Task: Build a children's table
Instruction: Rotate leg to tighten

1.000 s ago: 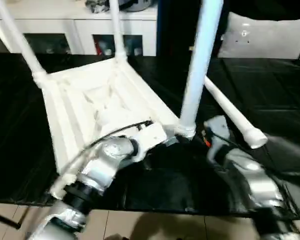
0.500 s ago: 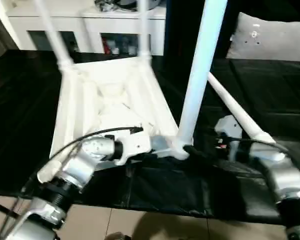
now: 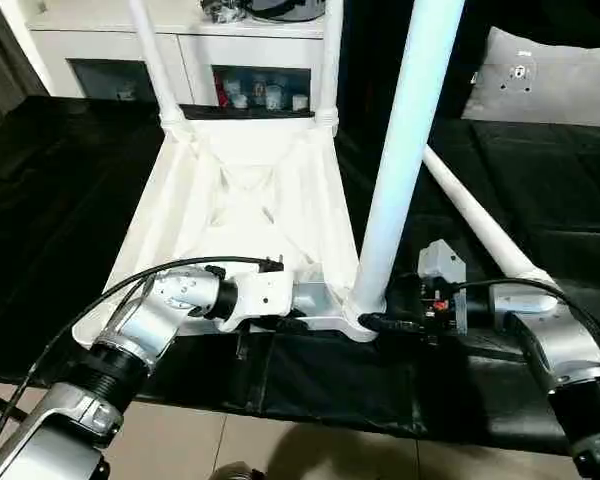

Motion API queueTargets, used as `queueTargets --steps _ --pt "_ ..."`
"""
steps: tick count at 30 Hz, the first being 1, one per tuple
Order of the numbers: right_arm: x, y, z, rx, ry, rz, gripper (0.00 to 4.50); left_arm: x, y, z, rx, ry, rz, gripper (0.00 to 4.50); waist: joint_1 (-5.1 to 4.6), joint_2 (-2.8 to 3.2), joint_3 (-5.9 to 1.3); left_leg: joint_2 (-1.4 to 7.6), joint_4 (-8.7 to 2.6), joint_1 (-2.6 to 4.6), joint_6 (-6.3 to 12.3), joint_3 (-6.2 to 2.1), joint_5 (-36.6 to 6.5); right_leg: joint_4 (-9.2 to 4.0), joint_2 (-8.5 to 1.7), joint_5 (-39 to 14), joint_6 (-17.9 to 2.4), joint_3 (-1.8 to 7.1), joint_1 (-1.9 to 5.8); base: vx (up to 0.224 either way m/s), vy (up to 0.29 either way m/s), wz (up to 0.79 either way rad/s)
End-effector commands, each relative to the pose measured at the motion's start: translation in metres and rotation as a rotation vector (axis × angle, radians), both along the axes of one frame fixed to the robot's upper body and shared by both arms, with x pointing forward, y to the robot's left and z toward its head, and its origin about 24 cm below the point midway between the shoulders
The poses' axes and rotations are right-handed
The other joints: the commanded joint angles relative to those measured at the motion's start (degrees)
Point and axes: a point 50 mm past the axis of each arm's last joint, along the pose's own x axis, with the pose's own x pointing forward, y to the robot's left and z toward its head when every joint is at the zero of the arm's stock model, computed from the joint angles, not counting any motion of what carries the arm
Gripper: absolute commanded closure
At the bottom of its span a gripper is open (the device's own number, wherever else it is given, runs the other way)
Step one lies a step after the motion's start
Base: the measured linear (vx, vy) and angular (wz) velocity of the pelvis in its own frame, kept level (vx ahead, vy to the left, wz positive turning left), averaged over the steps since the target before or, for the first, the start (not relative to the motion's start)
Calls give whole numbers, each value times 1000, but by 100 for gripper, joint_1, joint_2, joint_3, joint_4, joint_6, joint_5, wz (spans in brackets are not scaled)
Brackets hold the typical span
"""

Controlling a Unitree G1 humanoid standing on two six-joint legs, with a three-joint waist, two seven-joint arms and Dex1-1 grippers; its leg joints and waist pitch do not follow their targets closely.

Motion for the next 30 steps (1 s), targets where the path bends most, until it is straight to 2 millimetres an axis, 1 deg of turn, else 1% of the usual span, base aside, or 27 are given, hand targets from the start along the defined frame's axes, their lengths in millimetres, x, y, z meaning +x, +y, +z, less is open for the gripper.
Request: queueTargets --steps 1,4,6,9,10,11,12,13,14,15,16,17,18,19,20,21,22,23,24,25,26,27,28,29,30 --pt "5 0 4 4 -21 -4 147 -10 -8 -7 57 34 -132 450 -6 -39 -384 399 -373 90 354 -130 -1026 -346 -526 -864 -1438 285 229 0 0 0" --pt "5 1 4 13 -26 -3 160 -11 -8 -7 59 37 -138 450 -8 -35 -393 401 -370 88 365 -133 -998 -331 -526 -767 -1470 280 237 0 0 0" --pt "4 2 3 18 -19 2 174 -11 -7 -7 59 40 -138 450 -9 -39 -384 400 -374 89 361 -133 -1031 -337 -526 -812 -1467 280 237 0 0 0" --pt "0 6 0 29 -7 13 177 -11 -7 -8 45 52 -116 450 -2 -42 -389 403 -373 93 351 -132 -1024 -334 -525 -847 -1455 280 237 0 0 0" --pt "-4 11 -3 59 15 10 179 -12 -7 -9 15 69 -71 450 -7 -57 -389 402 -372 91 362 -128 -1003 -332 -524 -818 -1459 281 239 0 0 0" --pt "-4 11 -3 59 15 10 180 -12 -7 -9 15 69 -71 450 -1 -52 -382 408 -377 88 360 -129 -983 -325 -526 -798 -1455 285 243 0 0 0" --pt "-6 16 -4 78 19 -15 180 -11 -9 -8 -13 79 -30 450 -2 -42 -388 409 -377 88 366 -133 -967 -325 -530 -797 -1451 284 237 0 0 0" --pt "-6 17 -4 80 20 -18 180 -11 -9 -8 -16 80 -25 450 -11 -52 -380 404 -383 86 358 -134 -980 -333 -527 -833 -1451 281 235 0 0 0" --pt "-7 22 -6 94 25 -41 180 -11 -12 -8 -37 89 13 450 -21 -33 -383 409 -387 95 339 -132 -1006 -327 -528 -859 -1460 283 231 0 0 0" --pt "-6 29 -8 94 18 -92 180 -8 -16 -7 -63 93 78 450 -36 -39 -360 412 -404 100 300 -132 -1104 -349 -523 -1023 -1435 286 217 0 0 0" --pt "-5 32 -9 91 14 -115 180 -7 -19 -6 -72 94 107 450 -47 -26 -342 412 -419 108 255 -132 -1197 -365 -523 -1153 -1420 291 209 0 0 0" --pt "-1 39 -11 100 13 -185 180 -4 -24 -5 -93 89 160 450 -68 -28 -312 392 -437 127 153 -146 -1474 -423 -534 -1648 -1327 289 199 0 0 0" --pt "6 48 -13 122 18 -302 181 1 -33 -2 -122 73 239 450 -110 -54 -288 363 -453 128 49 -161 -1694 -476 -545 -2175 -1175 285 207 0 0 0" --pt "9 51 -13 134 23 -357 181 4 -38 -1 -135 63 276 450 -167 -50 -272 360 -472 138 -51 -184 -1840 -500 -540 -2532 -1049 282 183 0 0 0" --pt "15 57 -13 143 21 -446 181 8 -47 0 -160 53 338 450 -229 -53 -268 349 -474 154 -138 -204 -1952 -535 -546 -2808 -930 272 163 0 0 0" --pt "17 60 -14 141 17 -485 181 9 -51 1 -172 51 364 450 -263 -57 -276 337 -471 146 -166 -215 -1979 -537 -546 -2881 -886 263 167 -56 7 -8" --pt "19 61 -14 139 16 -512 181 10 -54 2 -181 50 381 450 -287 -50 -273 335 -475 153 -169 -228 -2026 -561 -547 -2965 -840 254 160 0 0 0" --pt "25 65 -15 139 19 -608 181 13 -64 5 -213 43 429 450 -338 -57 -278 329 -470 136 -166 -226 -2040 -571 -538 -2962 -781 253 162 0 0 0" --pt "28 66 -15 141 25 -653 181 13 -68 6 -226 39 447 450 -378 -60 -281 307 -459 109 -132 -228 -2010 -590 -541 -2946 -764 250 167 0 0 0" --pt "30 67 -15 148 33 -690 181 14 -73 7 -237 35 456 450 -386 -63 -296 309 -462 100 -111 -234 -1969 -587 -544 -2877 -761 252 180 0 0 0" --pt "31 66 -16 139 19 -710 147 15 -78 8 -246 26 460 450 -403 -93 -302 314 -457 93 -36 -220 -1858 -583 -531 -2709 -775 262 166 0 0 0" --pt "32 64 -16 127 -7 -724 147 15 -83 9 -247 12 456 450 -398 -97 -304 298 -426 122 29 -183 -1812 -604 -515 -2605 -796 277 131 0 0 0" --pt "32 63 -16 124 -18 -725 127 15 -85 9 -245 8 452 450 -390 -99 -309 297 -417 122 62 -176 -1766 -602 -519 -2554 -813 284 130 0 0 0" --pt "32 62 -14 140 -21 -733 113 15 -85 9 -233 2 454 450 -361 -91 -321 302 -410 110 114 -166 -1620 -587 -527 -2399 -844 294 147 0 0 0" --pt "31 62 -13 151 -24 -741 111 15 -84 9 -223 -5 456 450 -344 -92 -331 308 -420 67 171 -169 -1427 -545 -515 -2127 -887 291 186 0 0 0"
